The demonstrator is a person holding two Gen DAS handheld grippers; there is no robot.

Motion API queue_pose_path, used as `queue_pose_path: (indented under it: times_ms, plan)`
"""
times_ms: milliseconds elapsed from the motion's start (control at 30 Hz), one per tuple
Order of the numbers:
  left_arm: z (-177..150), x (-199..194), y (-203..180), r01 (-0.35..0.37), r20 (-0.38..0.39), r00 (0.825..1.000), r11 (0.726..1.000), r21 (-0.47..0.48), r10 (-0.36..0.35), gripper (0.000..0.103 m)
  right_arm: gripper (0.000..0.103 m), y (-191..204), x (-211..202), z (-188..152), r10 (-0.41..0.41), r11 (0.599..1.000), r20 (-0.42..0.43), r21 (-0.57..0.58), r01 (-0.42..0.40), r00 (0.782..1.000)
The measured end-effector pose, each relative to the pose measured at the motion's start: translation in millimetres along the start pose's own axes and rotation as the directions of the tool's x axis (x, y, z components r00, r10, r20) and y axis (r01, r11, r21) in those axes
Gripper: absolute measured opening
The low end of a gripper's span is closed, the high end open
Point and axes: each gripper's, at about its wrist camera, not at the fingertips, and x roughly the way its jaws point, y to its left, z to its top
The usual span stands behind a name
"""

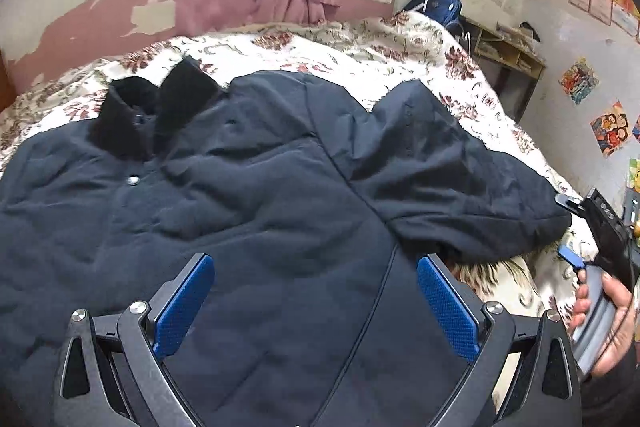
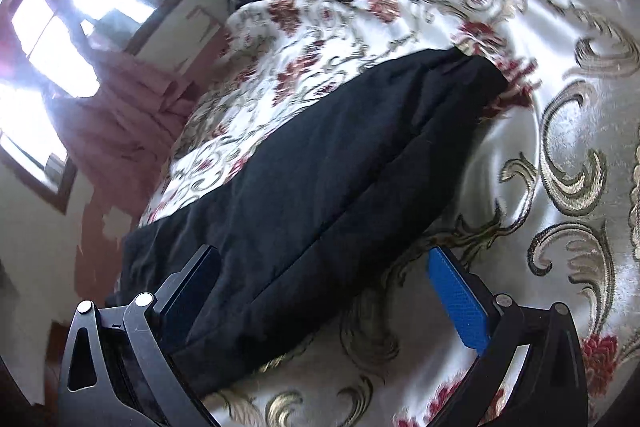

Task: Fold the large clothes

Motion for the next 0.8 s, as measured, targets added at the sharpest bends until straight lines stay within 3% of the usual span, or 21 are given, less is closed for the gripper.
queue_pose_path:
  times_ms: [100,200,267,300,333,533,667,800]
  plan:
    - [1.7,23.1,-7.4,0.003,-0.047,0.999,1.0,0.006,-0.003,0.102,0.082,-10.0,13.8,4.8,0.034,0.997,-0.026,0.067,-0.032,0.999]
    - [-1.3,46.6,-12.2,-0.006,-0.127,0.992,1.0,0.021,0.009,0.102,0.051,-11.1,19.6,5.9,0.019,0.996,-0.023,0.092,-0.016,1.0]
    - [-4.4,52.2,-11.9,0.0,-0.132,0.991,1.0,0.011,0.001,0.103,0.037,-10.0,22.4,8.3,0.027,0.995,-0.011,0.101,-0.026,1.0]
    - [-5.5,53.0,-10.7,0.007,-0.133,0.991,1.0,0.001,-0.006,0.103,0.022,-9.8,21.8,9.5,0.037,0.994,-0.005,0.1,-0.037,0.999]
    - [-5.7,54.5,-9.8,0.01,-0.138,0.99,1.0,-0.002,-0.01,0.103,0.015,-9.1,20.1,9.9,0.049,0.994,0.0,0.098,-0.049,0.999]
    - [-4.5,39.7,7.9,0.054,-0.135,0.989,0.996,-0.066,-0.062,0.103,0.007,19.3,-12.6,13.3,0.15,0.987,0.112,0.033,-0.154,0.982]
    - [-4.5,13.3,35.6,0.048,-0.111,0.992,0.994,-0.1,-0.059,0.103,0.007,60.1,-57.3,5.8,0.227,0.972,0.21,-0.106,-0.209,0.951]
    - [-7.8,-24.9,79.0,0.003,-0.092,0.996,0.994,-0.106,-0.013,0.103,0.007,119.0,-100.2,-22.3,0.328,0.924,0.237,-0.284,-0.257,0.915]
